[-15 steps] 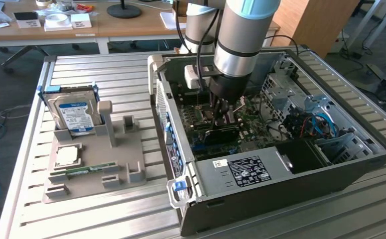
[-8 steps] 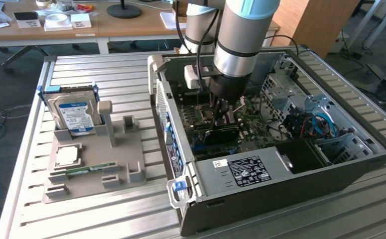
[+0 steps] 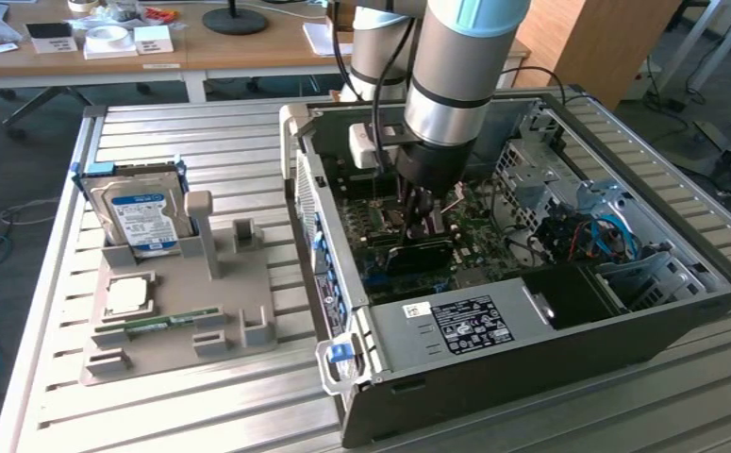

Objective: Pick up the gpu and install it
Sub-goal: 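Press down on the gpu until it lock into place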

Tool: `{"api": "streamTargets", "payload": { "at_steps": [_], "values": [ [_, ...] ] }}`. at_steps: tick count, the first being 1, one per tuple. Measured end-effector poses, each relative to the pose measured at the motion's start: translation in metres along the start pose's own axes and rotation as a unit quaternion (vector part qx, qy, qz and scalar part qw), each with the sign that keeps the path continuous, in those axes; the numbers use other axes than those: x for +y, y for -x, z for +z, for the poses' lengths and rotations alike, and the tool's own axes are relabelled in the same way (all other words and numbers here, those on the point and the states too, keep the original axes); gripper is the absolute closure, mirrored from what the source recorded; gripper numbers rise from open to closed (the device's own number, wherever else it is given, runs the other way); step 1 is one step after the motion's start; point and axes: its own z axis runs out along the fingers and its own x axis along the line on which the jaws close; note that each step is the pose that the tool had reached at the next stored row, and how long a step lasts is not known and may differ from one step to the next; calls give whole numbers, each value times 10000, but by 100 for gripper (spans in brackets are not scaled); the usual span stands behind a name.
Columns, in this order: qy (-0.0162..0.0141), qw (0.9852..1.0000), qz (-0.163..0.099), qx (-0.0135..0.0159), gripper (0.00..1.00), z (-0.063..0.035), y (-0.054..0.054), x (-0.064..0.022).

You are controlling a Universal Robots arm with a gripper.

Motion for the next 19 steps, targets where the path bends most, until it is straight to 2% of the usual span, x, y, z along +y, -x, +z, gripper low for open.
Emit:
{"api": "streamTargets", "payload": {
  "at_steps": [8, 12, 19],
  "values": [
    [-7, 10000, 1, -1, 89, -30, 4, 0],
    [-4, 10000, 2, 49, 89, -157, 5, -1],
    [-8, 9999, 1, 118, 89, -411, 12, -2]
  ]
}}
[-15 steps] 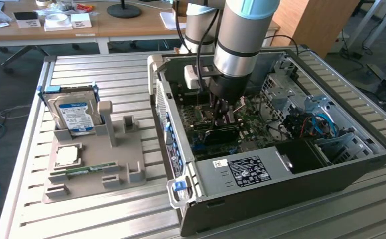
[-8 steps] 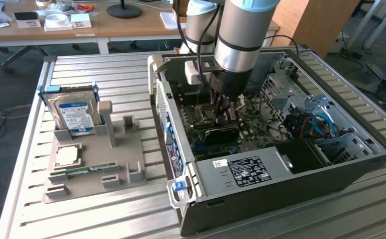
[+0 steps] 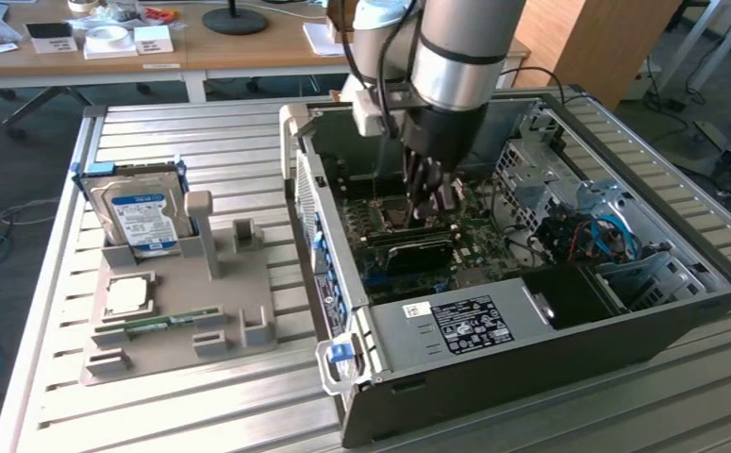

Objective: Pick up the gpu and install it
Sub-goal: 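Press down on the gpu until it lock into place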

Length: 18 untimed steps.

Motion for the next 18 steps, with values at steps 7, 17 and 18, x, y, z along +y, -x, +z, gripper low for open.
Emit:
{"api": "streamTargets", "payload": {
  "at_steps": [7, 17, 18],
  "values": [
    [-2, 10000, 0, 39, 89, -277, 2, -2],
    [-3, 10000, 0, 47, 89, -348, 3, -8],
    [-2, 10000, 0, 48, 89, -348, 3, -16]
  ]
}}
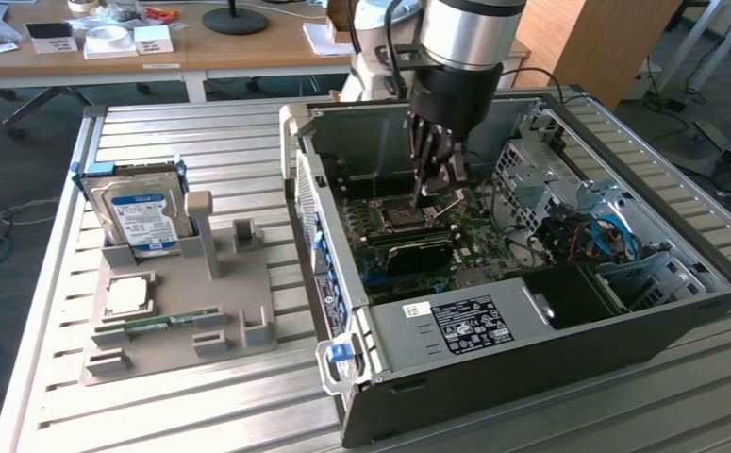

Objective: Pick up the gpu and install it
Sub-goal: 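Press down on the gpu until it lock into place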

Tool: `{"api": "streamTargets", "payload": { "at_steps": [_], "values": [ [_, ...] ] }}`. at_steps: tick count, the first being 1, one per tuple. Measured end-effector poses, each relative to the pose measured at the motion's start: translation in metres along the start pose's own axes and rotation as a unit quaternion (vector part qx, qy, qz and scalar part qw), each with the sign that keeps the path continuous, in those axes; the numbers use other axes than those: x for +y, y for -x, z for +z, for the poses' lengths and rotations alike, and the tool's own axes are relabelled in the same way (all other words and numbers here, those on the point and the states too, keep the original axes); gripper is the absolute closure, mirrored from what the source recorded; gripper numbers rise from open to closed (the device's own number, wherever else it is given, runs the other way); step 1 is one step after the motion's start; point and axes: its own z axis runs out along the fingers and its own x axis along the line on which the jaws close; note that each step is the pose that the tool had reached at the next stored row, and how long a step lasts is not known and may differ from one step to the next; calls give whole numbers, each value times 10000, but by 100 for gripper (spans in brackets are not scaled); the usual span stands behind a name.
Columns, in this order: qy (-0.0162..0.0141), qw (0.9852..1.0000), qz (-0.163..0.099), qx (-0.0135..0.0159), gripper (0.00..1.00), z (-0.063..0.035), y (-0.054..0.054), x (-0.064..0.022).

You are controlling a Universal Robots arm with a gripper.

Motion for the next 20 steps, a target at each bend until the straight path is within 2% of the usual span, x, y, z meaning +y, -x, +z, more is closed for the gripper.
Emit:
{"api": "streamTargets", "payload": {
  "at_steps": [5, 12, 20],
  "values": [
    [-1, 10000, 0, -2, 89, 0, 1, -18],
    [0, 10000, 0, -1, 89, -103, 1, -19],
    [-1, 10000, 0, -1, 89, -103, 1, -19]
  ]
}}
